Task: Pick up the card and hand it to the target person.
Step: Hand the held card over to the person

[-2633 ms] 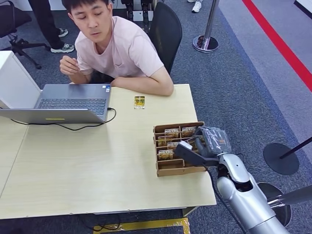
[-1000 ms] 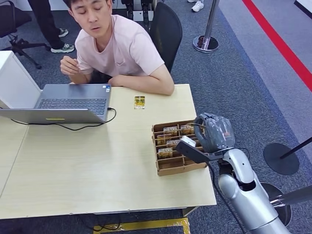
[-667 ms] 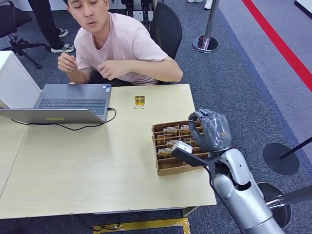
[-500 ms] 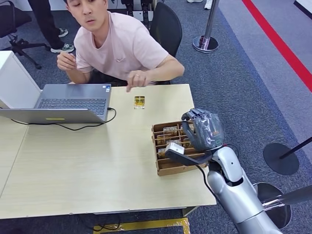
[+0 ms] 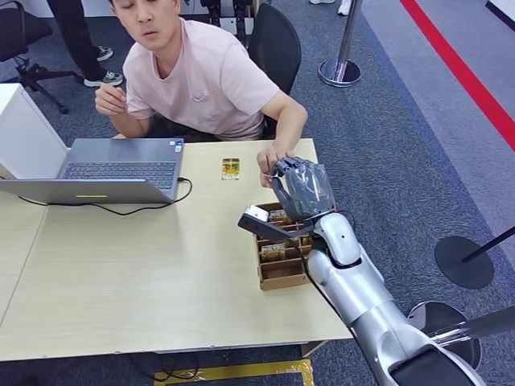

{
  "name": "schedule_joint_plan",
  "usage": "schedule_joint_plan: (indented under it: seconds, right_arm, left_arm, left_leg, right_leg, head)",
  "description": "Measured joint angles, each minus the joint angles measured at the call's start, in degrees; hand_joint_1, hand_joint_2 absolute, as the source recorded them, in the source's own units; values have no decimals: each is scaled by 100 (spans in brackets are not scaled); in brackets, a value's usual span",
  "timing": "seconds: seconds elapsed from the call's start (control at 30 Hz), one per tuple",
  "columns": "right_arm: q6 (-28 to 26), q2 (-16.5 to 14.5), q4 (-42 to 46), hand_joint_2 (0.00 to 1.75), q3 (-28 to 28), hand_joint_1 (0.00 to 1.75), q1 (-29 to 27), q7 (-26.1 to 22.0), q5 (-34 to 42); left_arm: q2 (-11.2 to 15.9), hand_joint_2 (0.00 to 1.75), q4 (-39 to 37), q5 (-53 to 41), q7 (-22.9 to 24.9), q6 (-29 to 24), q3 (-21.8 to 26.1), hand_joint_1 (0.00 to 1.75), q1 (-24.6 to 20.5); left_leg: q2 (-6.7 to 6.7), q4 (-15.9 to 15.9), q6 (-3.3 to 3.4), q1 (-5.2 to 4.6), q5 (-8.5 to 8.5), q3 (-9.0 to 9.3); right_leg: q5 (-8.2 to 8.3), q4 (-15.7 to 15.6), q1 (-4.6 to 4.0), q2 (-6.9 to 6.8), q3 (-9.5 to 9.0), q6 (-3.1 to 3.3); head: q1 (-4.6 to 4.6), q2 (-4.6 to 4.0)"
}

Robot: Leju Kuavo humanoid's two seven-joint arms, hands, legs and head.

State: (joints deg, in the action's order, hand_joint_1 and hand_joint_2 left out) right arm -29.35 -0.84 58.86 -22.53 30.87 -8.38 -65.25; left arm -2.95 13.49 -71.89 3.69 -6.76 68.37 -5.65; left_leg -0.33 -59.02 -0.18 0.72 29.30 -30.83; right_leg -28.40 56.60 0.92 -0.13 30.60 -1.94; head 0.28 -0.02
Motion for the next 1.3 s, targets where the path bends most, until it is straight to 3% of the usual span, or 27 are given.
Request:
schedule_joint_plan:
  seconds: [0.33, 0.47, 0.87, 1.0, 1.3]
  right_arm:
    - [-105, -269, -848, 175, -2, 131, 455, 124, -133]
    - [-160, -352, -1146, 175, -5, 0, 613, 192, -248]
    - [-264, -503, -1703, 175, -54, 0, 843, 202, -297]
    - [-280, -507, -1772, 175, -72, 0, 874, 192, -280]
    - [-333, -498, -1821, 175, 40, 0, 896, -84, 455]
  left_arm:
    - [1, 175, 0, -16, 33, 1, 0, 0, -5]
    - [3, 175, 0, -41, 8, 18, -3, 0, -7]
    - [8, 175, 0, -50, 2, 25, -4, 0, -8]
    - [9, 0, 0, -48, -15, -6, -4, 0, -8]
    - [11, 0, 0, 11, -12, -82, -4, 0, -7]
  left_leg:
    - [0, 0, 0, 0, 0, 0]
    - [0, 0, 0, 0, 0, 0]
    - [0, 0, 0, 0, 0, 1]
    - [-1, 0, 0, 0, 0, 0]
    - [0, -1, 0, 0, 0, 2]
  right_leg:
    - [0, 0, 0, 0, 0, 0]
    - [0, 0, 0, 0, 0, 0]
    - [0, 0, 0, 0, 0, 0]
    - [0, 0, 0, 0, 0, 0]
    - [0, 0, 0, 0, 1, 0]
  head:
    - [1, 0]
    - [1, 0]
    - [0, 0]
    - [1, 0]
    - [0, 0]
